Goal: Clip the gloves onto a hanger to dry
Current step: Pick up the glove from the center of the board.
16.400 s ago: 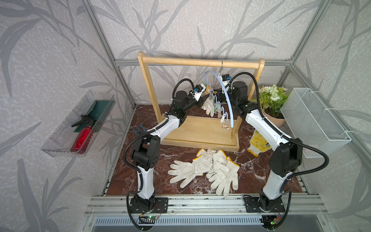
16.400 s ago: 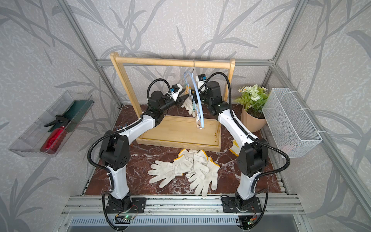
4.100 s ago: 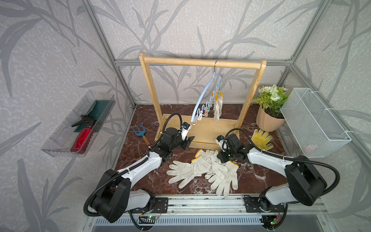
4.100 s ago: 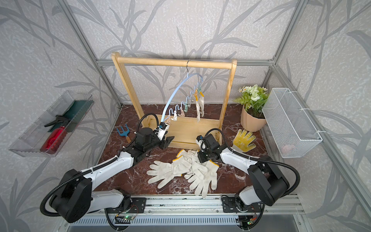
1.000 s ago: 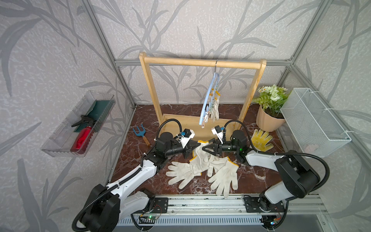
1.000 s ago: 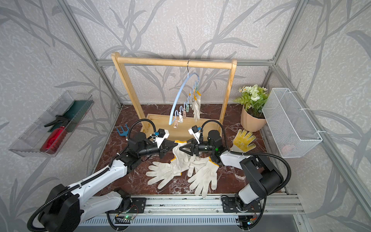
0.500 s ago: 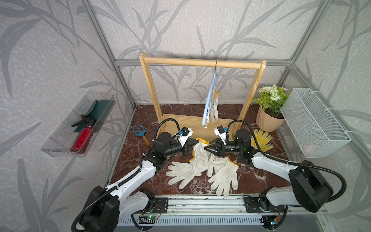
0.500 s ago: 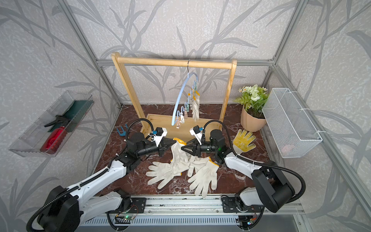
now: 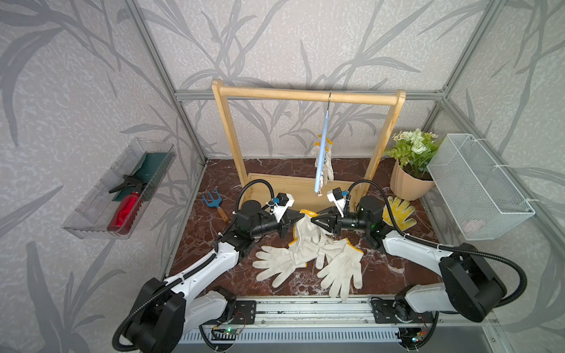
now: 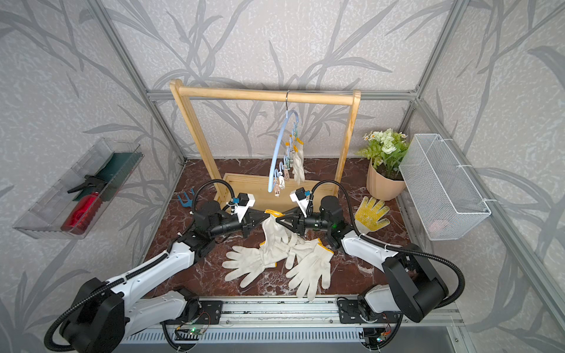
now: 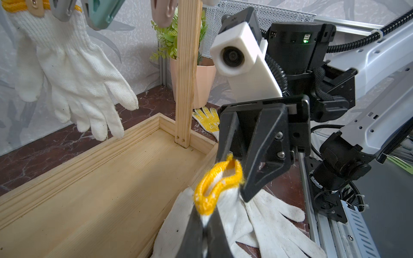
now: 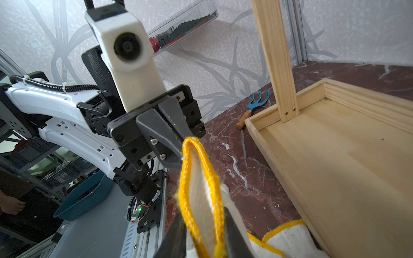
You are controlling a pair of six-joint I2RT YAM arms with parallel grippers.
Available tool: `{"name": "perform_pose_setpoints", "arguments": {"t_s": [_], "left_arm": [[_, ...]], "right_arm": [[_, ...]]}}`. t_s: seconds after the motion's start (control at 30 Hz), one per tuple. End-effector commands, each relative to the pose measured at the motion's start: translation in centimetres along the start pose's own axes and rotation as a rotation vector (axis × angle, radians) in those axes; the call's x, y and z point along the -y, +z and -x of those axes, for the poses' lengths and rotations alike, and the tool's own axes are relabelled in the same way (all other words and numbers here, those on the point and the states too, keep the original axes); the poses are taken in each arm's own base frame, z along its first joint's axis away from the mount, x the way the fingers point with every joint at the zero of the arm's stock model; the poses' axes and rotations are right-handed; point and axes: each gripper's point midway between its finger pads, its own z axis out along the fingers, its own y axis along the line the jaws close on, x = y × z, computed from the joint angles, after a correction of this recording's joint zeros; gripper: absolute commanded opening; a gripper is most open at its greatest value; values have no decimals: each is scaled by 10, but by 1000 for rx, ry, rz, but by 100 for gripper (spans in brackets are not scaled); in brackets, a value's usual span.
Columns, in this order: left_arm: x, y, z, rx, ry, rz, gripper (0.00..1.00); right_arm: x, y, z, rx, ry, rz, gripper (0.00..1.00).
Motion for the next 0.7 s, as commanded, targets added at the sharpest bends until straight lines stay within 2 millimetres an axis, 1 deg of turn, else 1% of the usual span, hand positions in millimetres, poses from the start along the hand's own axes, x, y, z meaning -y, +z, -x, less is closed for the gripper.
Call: {"name": "perform_pose_setpoints", "arguments": {"t_s": [0.0,0.07,0.27,0.33,0.5,0.57,0.6,0.63,0.67], "left_arm": [[3,0,6,31,6,-26,0],[2,0,6,31,3,-25,0],[1,-1,2,25,0,-19,0],[-1,-2,2,24,-2,-15,0],[-6,-3,-2,-7,-6,2,0],[-11,-2,-2,-17,0,19,0],[-14,-1,-2,-21,1,27,2],[-18,0,0,-23,3,32,13],[-24,1,3,-21,9,38,28]], "right_arm": [[-5,3,24,64,-59,15,26],[-6,2,25,65,-60,14,23],[-7,-2,28,73,-75,-15,4],[-7,-4,30,74,-83,-31,0],[3,-7,26,8,-88,-122,0],[11,-10,21,-41,-103,-182,0],[16,-12,18,-64,-109,-208,0],[20,-15,16,-83,-112,-231,0],[25,-18,15,-93,-110,-250,0]]}}
